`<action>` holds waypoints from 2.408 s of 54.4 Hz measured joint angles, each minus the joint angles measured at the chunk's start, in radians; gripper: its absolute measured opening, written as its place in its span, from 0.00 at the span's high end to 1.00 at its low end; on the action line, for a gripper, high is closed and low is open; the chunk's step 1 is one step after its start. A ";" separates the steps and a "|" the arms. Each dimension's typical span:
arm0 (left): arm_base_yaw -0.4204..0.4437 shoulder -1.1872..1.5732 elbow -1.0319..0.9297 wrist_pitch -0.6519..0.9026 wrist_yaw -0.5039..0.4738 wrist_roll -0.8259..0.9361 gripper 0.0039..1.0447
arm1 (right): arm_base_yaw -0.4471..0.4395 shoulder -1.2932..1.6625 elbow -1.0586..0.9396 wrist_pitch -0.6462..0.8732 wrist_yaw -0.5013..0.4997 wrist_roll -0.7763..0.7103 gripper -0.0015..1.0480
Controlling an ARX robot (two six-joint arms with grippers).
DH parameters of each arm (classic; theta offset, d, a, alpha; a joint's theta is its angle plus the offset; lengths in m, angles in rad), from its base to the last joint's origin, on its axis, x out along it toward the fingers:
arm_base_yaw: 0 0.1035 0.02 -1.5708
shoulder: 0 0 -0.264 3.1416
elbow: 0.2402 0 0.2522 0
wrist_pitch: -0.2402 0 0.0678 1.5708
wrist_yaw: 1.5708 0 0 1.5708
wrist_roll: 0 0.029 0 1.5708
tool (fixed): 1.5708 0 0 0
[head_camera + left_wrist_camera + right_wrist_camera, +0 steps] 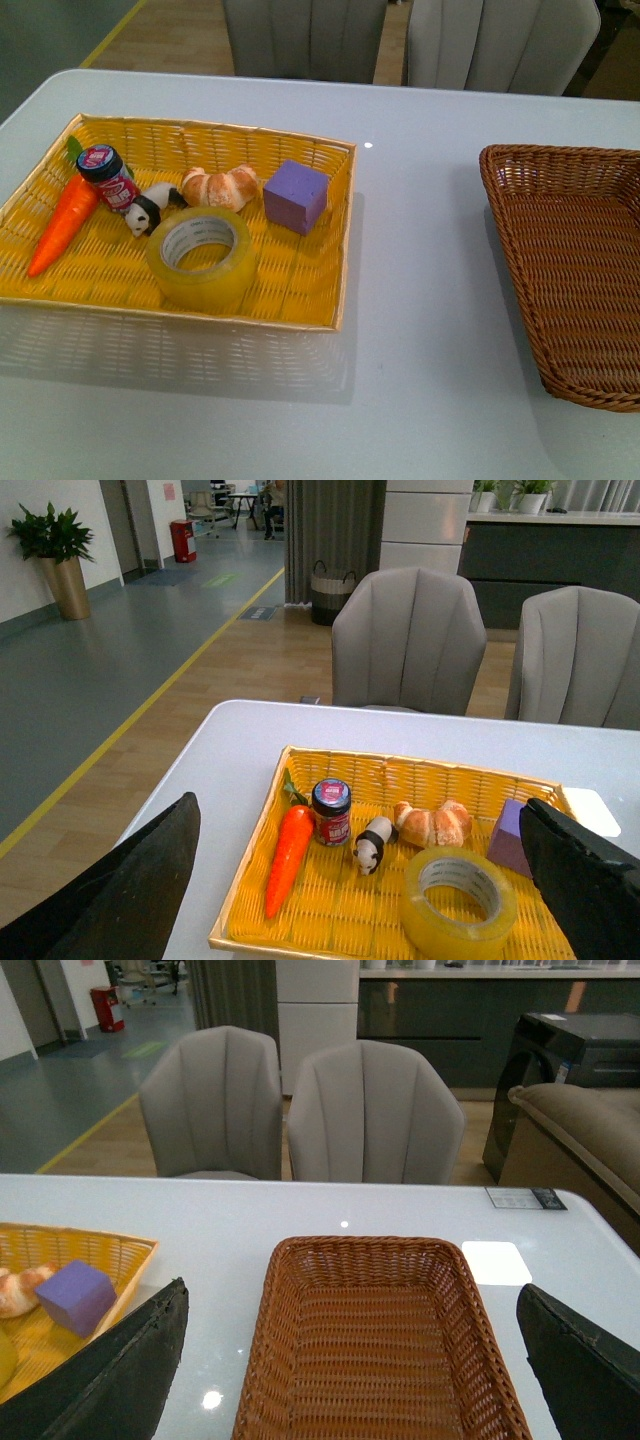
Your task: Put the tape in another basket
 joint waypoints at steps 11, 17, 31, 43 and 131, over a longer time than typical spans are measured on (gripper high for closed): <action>0.000 0.000 0.000 0.000 0.000 0.000 0.08 | 0.000 0.000 0.000 0.000 0.000 0.000 0.09; 0.000 0.000 0.000 0.000 0.000 0.000 0.08 | 0.000 0.000 0.000 0.000 0.000 0.000 0.09; 0.000 0.000 0.000 0.000 0.000 0.000 0.08 | 0.000 0.000 0.000 0.000 0.000 0.000 0.09; 0.000 0.000 0.000 0.000 0.000 0.000 0.08 | 0.000 0.000 0.000 0.000 0.000 0.000 0.09; 0.000 0.000 0.000 0.000 0.000 0.000 0.08 | -0.380 2.289 1.051 0.362 -0.069 -0.226 0.27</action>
